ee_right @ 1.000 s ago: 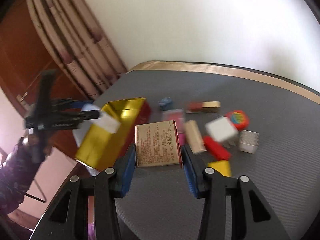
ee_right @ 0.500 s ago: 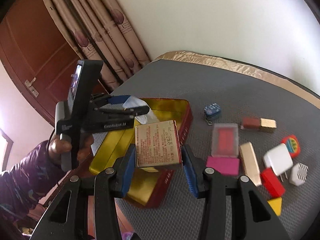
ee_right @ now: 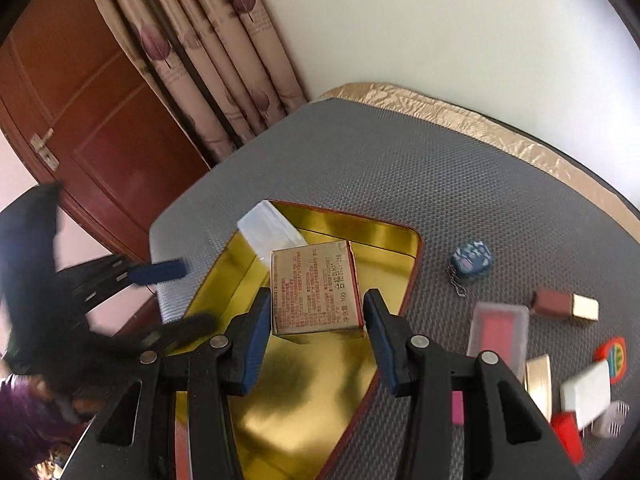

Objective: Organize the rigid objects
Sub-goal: 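Carry both boxes into the tin tray and open both grippers, then move the left gripper back over the scattered objects toward the pink block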

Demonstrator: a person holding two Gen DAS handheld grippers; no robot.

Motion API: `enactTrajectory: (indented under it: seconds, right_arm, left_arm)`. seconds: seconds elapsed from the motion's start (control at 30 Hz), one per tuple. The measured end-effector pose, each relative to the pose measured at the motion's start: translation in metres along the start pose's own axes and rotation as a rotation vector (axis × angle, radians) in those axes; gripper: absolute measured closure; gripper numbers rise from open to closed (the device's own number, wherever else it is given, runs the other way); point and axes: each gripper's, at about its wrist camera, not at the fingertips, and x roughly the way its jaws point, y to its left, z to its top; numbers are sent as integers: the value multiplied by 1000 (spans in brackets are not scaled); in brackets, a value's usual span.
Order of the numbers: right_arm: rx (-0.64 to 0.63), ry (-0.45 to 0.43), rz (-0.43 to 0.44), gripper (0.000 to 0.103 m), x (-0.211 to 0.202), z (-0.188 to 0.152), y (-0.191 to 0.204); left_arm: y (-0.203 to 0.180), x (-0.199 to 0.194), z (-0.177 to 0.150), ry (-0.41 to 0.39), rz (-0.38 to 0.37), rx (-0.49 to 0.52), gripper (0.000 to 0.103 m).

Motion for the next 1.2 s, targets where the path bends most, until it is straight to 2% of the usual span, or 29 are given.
enactTrajectory:
  seconds: [0.1, 0.37, 0.47, 0.57, 0.63, 0.73, 1.03, 1.13, 1.2]
  right_arm:
    - [7, 15, -6, 59, 14, 3, -1]
    - [-10, 37, -52, 55, 40, 10, 1]
    - [9, -13, -33, 38, 29, 10, 2]
    - [31, -110, 6, 35, -3, 1, -2]
    - [48, -168, 3, 33, -31, -16, -8]
    - [50, -208, -87, 33, -73, -65, -22]
    - [196, -134, -368, 32, -141, -211, -90]
    - [266, -135, -400, 31, -154, -237, -115]
    - [302, -148, -425, 27, -161, -248, -133]
  left_arm:
    - [-3, -9, -17, 3, -1, -6, 34]
    - [-4, -14, -41, 56, -90, -71, 34]
    - [-10, -15, -44, 63, -97, -85, 34]
    - [-19, -16, -46, 68, -105, -80, 34]
    - [-27, -18, -47, 71, -106, -65, 34]
    - [-42, -22, -48, 60, -110, -21, 34]
    - [-108, -18, -48, 93, -173, 106, 34]
    - [-135, -15, -48, 110, -204, 144, 34]
    - [-155, -13, -47, 119, -223, 178, 34]
